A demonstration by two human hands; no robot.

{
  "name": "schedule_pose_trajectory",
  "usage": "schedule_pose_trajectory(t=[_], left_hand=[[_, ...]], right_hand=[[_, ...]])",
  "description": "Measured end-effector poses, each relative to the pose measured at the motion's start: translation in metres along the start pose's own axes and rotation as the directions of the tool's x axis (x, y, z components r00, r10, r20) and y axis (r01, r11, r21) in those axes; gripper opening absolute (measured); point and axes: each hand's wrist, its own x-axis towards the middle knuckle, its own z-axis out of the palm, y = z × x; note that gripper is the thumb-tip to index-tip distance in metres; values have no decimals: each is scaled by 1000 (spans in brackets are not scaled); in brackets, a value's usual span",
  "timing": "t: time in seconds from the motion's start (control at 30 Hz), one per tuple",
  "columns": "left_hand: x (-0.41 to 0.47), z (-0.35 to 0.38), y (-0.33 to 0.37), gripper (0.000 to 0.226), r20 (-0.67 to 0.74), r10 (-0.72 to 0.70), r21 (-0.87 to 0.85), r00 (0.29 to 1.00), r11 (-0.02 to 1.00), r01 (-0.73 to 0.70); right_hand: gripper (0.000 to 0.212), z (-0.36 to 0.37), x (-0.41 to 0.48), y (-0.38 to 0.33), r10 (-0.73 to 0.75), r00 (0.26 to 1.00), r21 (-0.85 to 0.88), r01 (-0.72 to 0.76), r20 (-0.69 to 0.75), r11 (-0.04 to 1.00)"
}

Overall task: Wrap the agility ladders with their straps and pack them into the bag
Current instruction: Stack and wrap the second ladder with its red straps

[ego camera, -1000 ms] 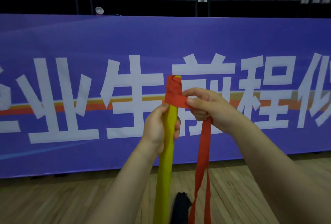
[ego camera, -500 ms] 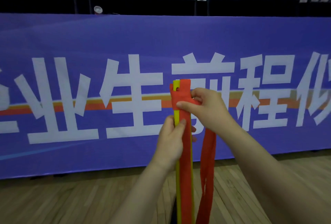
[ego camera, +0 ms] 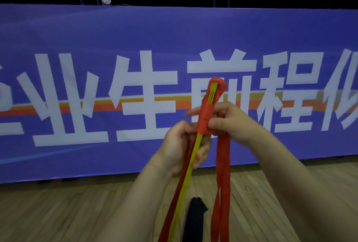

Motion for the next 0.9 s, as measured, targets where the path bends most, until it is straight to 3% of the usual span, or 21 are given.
schedule_pose_trajectory(t=[0.03, 0.1, 0.13, 0.2, 0.3, 0.4, 0.43, 0.5, 0.57, 0.6, 0.63, 0.7, 0.73, 0.8, 0.87, 0.9], left_hand=[[0, 1, 0, 37, 34, -20, -9, 999, 1000, 21], [0, 1, -2, 42, -41, -5, 3, 999, 1000, 6], [-1, 0, -4, 44, -110, 19, 44, 994, 999, -15], [-5, 3, -13, 33, -231, 85, 223, 969, 974, -33], [-8, 11, -30, 13, -352, 198, 362, 915, 930, -62], [-6, 7, -27, 20, -402, 144, 157, 904, 984, -87], [-7, 4, -24, 21, -353, 86, 66, 932, 996, -67], [-11, 2, -19, 22, -164, -31, -52, 986, 998, 23], [-14, 5, -18, 26, 25, -92, -75, 995, 993, 94], [-14, 7, -19, 29, 77, -92, -77, 993, 992, 98], [-13, 7, -20, 33, 80, -90, -71, 993, 993, 95], [-12, 8, -21, 47, -56, -61, 9, 997, 998, 62], [-12, 9, -24, 52, -161, -10, 85, 987, 996, 24], [-13, 10, -34, 44, -316, 145, 279, 938, 959, -54], [-17, 13, -45, 25, -380, 296, 404, 876, 905, -131], [-19, 11, -49, 19, -404, 328, 396, 854, 904, -160]], right_hand=[[41, 1, 0, 0, 3, 1000, 28, -2, -30, 1000], [17, 6, 0, -2, -31, 971, 15, 35, -235, 999], [9, 9, 1, -2, -64, 930, -44, 52, -362, 998], [12, 15, 2, 2, -150, 837, -273, 1, -526, 962], [18, 23, -2, 4, -148, 865, -399, -64, -479, 915], [8, 15, -12, 6, -15, 949, -117, -24, -316, 993], [8, 11, -16, 10, 32, 969, 23, -27, -245, 999], [34, 4, -21, 18, 78, 994, 214, -59, -82, 975], [51, 5, -23, 20, 68, 997, 249, -77, 44, 965], [47, 6, -23, 18, 68, 996, 227, -79, 55, 971], [35, 8, -22, 16, 69, 998, 191, -70, 11, 979], [9, 15, -21, 6, 70, 978, 132, -45, -195, 990], [9, 19, -20, 3, 55, 948, 81, -31, -313, 996], [26, 28, -17, 4, -66, 869, -200, -38, -490, 979], [30, 35, -18, 6, -113, 864, -358, -82, -490, 930], [30, 36, -20, 8, -76, 890, -322, -82, -450, 943]])
